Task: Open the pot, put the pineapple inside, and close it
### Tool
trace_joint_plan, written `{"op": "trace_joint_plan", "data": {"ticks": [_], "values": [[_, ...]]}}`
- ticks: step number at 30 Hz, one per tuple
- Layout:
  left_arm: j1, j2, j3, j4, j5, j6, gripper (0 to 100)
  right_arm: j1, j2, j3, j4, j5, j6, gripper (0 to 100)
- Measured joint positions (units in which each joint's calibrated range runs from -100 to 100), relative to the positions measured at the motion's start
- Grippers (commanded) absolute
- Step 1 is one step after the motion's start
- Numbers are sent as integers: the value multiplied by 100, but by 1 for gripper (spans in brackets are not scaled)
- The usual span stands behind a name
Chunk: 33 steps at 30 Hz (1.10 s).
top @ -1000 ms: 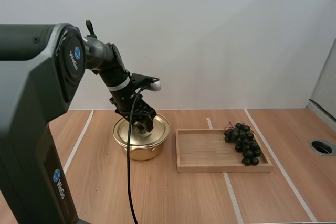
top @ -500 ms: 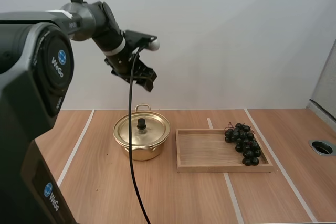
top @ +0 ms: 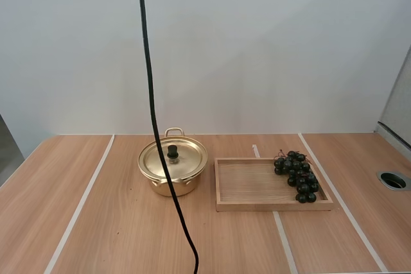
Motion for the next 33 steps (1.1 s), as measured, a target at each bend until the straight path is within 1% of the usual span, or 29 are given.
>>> {"op": "trace_joint_plan", "data": {"ticks": [3,6,8,12,14,20,22,25,28,33], "values": [[0,-411,0,-84,-503,-71,100,0,0,0,0,37,0,100],[0,-874,282,-119,-793,-77,100,0,0,0,0,37,0,100],[0,-1195,708,-117,-1068,-77,100,0,0,0,0,37,0,100],[7,-1956,1886,-54,-2230,-77,100,0,-12,0,0,295,38,100],[62,-2330,2467,-42,-2801,-77,100,0,-30,0,0,508,156,100],[315,-3422,3858,-71,-4150,-77,100,0,-94,207,0,968,639,100],[373,-3782,4158,-217,-4595,-77,100,0,-111,407,0,1055,779,100],[394,-4252,4477,-424,-4925,-77,100,0,-141,840,0,1096,846,100],[394,-4678,4796,-665,-4897,-77,100,0,-238,1449,49,1075,878,100],[394,-5308,5382,-742,-4503,-77,100,0,-620,2705,141,634,897,100]]}}
